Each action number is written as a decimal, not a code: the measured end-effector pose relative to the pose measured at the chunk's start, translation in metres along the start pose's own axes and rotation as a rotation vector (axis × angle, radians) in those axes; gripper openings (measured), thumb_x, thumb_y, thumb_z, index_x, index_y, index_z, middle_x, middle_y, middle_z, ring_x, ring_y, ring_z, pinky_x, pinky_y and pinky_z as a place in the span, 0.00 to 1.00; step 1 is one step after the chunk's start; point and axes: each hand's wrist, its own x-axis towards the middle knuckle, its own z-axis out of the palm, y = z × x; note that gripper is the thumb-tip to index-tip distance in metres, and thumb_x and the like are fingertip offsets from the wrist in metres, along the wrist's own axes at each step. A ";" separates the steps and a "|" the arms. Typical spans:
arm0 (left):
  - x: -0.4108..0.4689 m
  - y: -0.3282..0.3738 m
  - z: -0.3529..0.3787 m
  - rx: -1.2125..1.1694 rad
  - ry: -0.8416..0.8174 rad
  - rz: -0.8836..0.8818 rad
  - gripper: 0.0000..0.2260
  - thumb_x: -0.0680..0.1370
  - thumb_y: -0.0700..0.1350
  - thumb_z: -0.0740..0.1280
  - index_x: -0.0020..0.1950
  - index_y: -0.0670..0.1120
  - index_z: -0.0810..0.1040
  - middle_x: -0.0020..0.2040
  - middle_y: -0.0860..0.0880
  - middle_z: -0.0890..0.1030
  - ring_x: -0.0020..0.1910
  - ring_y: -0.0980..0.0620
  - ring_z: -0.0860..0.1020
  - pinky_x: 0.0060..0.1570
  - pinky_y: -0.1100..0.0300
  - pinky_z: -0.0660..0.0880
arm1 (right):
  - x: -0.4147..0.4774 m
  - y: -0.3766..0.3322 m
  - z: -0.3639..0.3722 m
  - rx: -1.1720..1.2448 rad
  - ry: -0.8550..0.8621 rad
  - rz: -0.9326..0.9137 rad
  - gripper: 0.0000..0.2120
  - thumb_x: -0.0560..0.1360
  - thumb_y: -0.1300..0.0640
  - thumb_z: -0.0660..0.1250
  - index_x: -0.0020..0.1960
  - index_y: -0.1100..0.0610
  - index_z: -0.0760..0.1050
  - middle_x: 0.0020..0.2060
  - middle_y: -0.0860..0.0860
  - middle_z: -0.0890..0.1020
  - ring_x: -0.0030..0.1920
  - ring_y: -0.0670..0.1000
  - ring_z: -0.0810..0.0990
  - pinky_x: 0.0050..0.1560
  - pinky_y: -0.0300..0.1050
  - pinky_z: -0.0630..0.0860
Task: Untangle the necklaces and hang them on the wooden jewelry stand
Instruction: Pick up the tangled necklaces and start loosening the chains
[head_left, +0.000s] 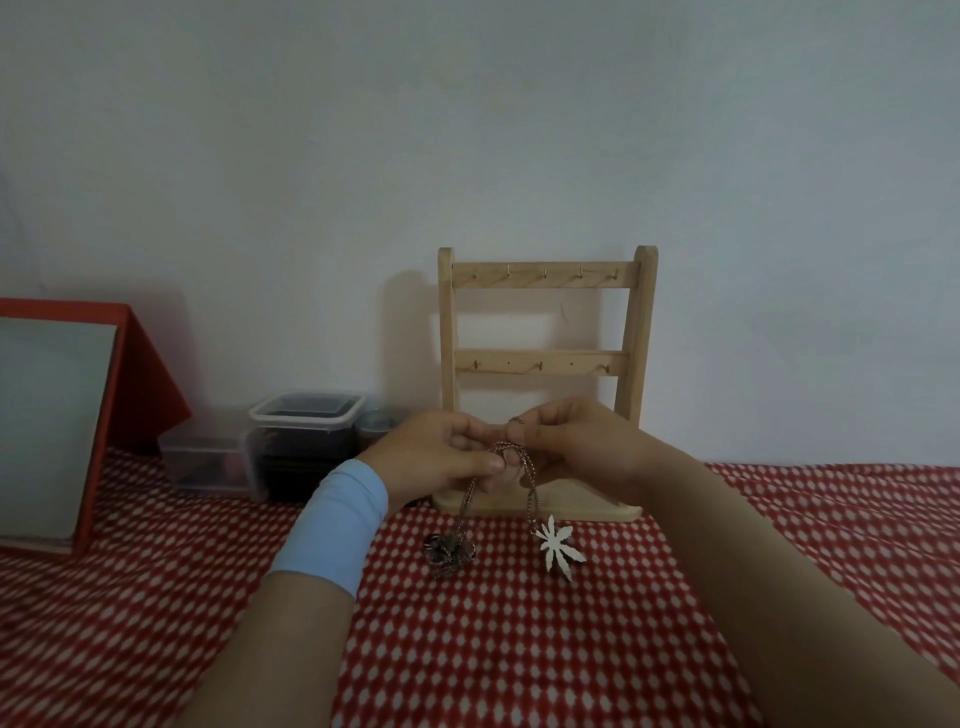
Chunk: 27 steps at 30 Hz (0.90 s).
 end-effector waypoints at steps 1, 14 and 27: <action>0.000 0.000 -0.001 0.019 0.024 0.002 0.13 0.75 0.38 0.72 0.59 0.41 0.79 0.49 0.44 0.86 0.46 0.49 0.84 0.54 0.55 0.80 | 0.001 0.001 0.000 0.003 0.016 0.015 0.07 0.80 0.58 0.69 0.48 0.61 0.84 0.42 0.57 0.86 0.42 0.53 0.83 0.49 0.50 0.82; 0.004 -0.001 -0.007 0.286 0.077 0.049 0.06 0.78 0.45 0.69 0.54 0.50 0.79 0.47 0.51 0.85 0.44 0.53 0.84 0.43 0.62 0.77 | -0.003 -0.013 0.008 -0.526 0.144 -0.104 0.07 0.78 0.56 0.72 0.54 0.55 0.85 0.44 0.48 0.87 0.41 0.48 0.85 0.45 0.40 0.82; 0.001 0.001 -0.006 0.152 -0.010 0.055 0.08 0.80 0.45 0.66 0.57 0.44 0.78 0.45 0.45 0.86 0.43 0.42 0.84 0.50 0.51 0.80 | -0.003 -0.014 0.005 -0.647 0.024 -0.100 0.08 0.80 0.54 0.69 0.50 0.58 0.83 0.36 0.45 0.84 0.37 0.44 0.83 0.45 0.41 0.80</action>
